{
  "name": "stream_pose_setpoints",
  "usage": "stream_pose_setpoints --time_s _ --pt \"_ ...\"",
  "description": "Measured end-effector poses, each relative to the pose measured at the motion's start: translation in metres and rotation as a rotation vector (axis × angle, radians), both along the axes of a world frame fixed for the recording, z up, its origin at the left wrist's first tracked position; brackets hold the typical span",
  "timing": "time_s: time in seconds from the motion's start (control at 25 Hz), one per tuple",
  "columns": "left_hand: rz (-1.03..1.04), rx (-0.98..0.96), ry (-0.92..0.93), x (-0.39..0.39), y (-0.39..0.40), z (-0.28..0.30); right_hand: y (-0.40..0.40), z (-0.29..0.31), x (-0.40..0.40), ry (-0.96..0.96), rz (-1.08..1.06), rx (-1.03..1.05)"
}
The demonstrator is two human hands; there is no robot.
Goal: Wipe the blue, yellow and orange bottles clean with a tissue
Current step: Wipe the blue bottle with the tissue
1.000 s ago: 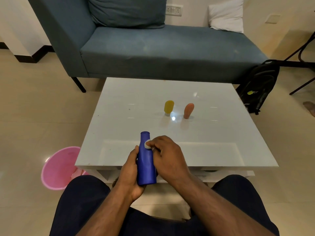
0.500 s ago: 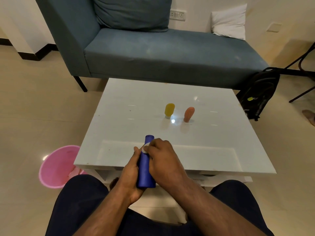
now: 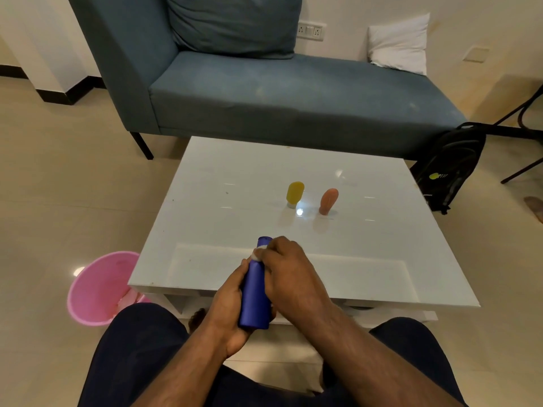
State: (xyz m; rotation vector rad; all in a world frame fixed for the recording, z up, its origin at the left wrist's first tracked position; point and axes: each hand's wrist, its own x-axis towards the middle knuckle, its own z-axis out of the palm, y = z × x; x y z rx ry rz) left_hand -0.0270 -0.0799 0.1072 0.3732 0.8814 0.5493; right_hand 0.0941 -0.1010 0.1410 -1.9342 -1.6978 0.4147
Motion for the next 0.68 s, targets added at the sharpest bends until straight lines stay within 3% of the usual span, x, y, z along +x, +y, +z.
stream_pose_setpoints --time_s 0.08,0.28,0.44,0.6,0.68 --pt "0.000 -0.002 0.017 0.001 0.000 -0.002 0.009 0.002 0.005 -0.014 -0.057 -0.020" --pt "-0.005 0.013 0.045 0.001 0.000 -0.002 0.003 0.001 -0.006 -0.084 0.051 -0.016" --pt "-0.010 0.029 0.056 0.001 0.001 -0.004 0.014 0.005 0.004 -0.068 -0.045 -0.011" --pt "-0.002 0.043 0.050 0.002 0.001 -0.001 0.004 0.002 -0.005 -0.144 0.081 -0.019" --pt "-0.007 0.047 0.065 0.002 0.003 -0.003 0.015 0.004 0.007 -0.107 -0.001 -0.019"
